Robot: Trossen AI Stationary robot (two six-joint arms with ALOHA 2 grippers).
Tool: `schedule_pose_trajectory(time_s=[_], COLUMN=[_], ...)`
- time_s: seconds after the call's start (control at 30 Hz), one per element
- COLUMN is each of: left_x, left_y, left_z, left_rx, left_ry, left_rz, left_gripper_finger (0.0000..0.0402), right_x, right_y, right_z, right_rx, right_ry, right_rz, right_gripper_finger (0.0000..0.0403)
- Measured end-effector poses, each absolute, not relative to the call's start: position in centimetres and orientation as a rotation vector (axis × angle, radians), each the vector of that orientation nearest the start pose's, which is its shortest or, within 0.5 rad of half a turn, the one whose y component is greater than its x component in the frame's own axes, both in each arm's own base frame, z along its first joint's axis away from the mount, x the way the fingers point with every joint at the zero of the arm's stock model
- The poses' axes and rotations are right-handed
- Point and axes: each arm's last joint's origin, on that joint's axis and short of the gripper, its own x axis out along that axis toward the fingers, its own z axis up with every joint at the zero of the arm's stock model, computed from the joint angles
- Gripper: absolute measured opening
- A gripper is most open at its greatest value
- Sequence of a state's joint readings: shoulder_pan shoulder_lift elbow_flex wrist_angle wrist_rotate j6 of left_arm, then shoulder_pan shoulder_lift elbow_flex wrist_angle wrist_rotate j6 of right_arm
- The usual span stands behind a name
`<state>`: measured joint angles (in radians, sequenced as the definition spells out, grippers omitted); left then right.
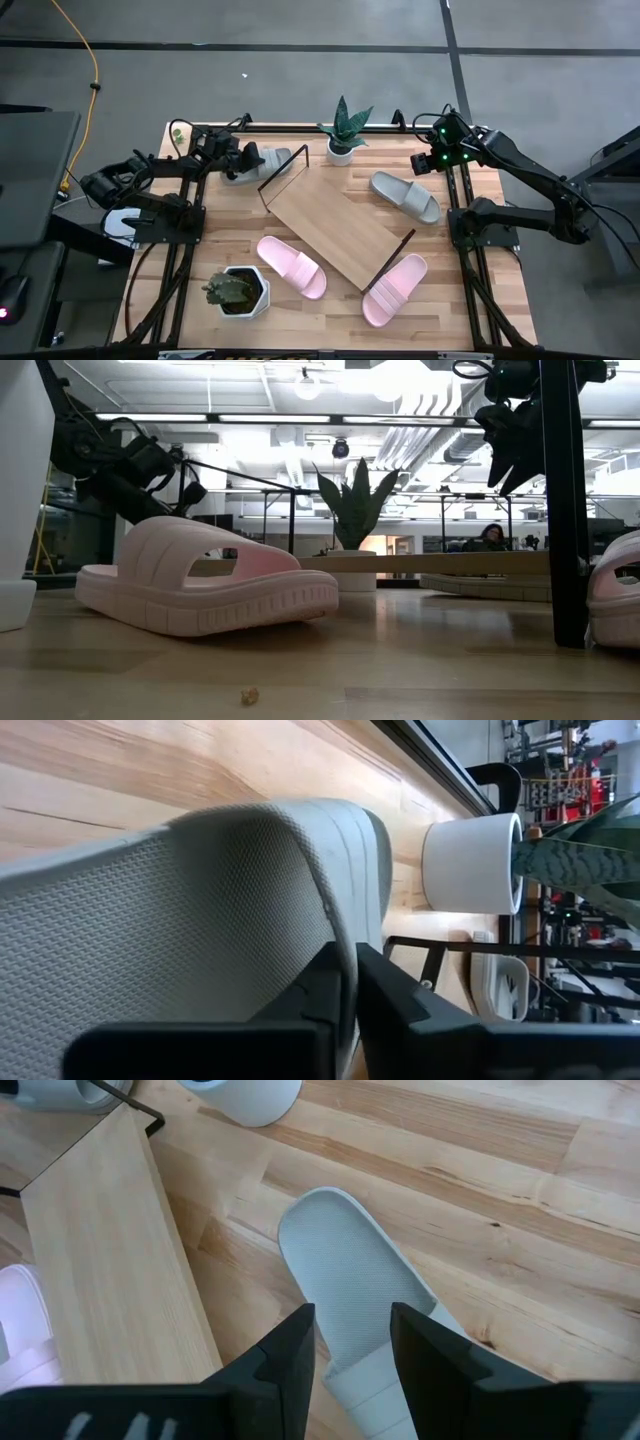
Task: Pick and place slides into the shelf
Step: Put the left gray slide on the shelf
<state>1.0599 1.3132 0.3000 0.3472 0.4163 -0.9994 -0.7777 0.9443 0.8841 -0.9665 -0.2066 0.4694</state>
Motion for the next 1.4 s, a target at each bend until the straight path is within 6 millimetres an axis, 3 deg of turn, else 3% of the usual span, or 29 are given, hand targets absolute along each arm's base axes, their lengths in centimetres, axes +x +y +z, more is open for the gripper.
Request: schedule_pose_trajectory(time_s=[0.3, 0.47, 0.63, 1.17, 1.4], left_x=[11.3, 11.3, 11.2, 10.2, 10.1], left_y=[17.5, 17.4, 17.3, 16.0, 15.7], left_z=[12.7, 13.6, 14.9, 20.0, 24.6], left_rx=[-1.426, -1.398, -1.367, -1.205, -1.097], left_ry=[0.14, 0.098, 0.032, -0.23, -0.337], left_rz=[0.806, 0.774, 0.759, 0.705, 0.593], left_gripper_finger=[0.0023, 0.0006, 0.0017, 0.0007, 0.0012], right_x=[12.0, 12.0, 12.0, 12.0, 12.0], right_y=[-11.0, -11.1, -11.1, -11.1, -11.1], right_z=[28.0, 28.0, 28.0, 28.0, 28.1], right_rx=[0.91, 0.899, 0.897, 0.898, 0.895], right_ry=[0.794, 0.796, 0.796, 0.796, 0.788], right_rz=[-0.737, -0.755, -0.759, -0.759, -0.757], right_gripper_finger=[0.0124, 0.0124, 0.0124, 0.0124, 0.0124])
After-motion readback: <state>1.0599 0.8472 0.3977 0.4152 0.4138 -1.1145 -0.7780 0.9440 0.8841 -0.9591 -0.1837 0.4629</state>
